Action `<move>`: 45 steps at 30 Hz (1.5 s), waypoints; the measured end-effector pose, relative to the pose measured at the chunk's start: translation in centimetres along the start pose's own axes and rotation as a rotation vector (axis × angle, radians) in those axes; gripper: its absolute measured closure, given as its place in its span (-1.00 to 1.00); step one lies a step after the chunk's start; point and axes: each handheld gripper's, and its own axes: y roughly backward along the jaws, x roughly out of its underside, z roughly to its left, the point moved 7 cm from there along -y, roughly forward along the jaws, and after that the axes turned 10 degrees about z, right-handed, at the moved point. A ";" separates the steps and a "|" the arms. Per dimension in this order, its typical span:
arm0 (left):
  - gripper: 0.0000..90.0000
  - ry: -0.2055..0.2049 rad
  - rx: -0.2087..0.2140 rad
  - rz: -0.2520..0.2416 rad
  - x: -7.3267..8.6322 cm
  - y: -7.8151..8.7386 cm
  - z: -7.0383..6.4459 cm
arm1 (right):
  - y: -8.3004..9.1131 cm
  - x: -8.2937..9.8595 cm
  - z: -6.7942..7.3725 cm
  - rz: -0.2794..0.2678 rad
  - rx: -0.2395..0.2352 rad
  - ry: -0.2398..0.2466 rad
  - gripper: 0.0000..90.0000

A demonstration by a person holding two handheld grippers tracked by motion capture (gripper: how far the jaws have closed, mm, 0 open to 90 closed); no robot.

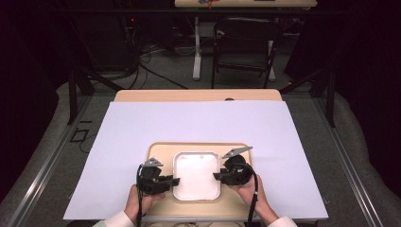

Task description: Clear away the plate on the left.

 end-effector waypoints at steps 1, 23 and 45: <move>0.64 0.001 -0.002 -0.002 0.0 0.0 0.0 | 0.0 0.0 0.0 0.004 -0.001 0.000 0.60; 0.39 0.003 -0.048 0.027 0.1 -0.7 0.7 | -1.7 0.5 -0.6 0.080 0.105 0.058 0.05; -0.87 -0.147 -0.198 -0.169 -0.8 7.0 0.9 | 9.4 0.4 -1.4 -0.339 0.275 0.134 -1.00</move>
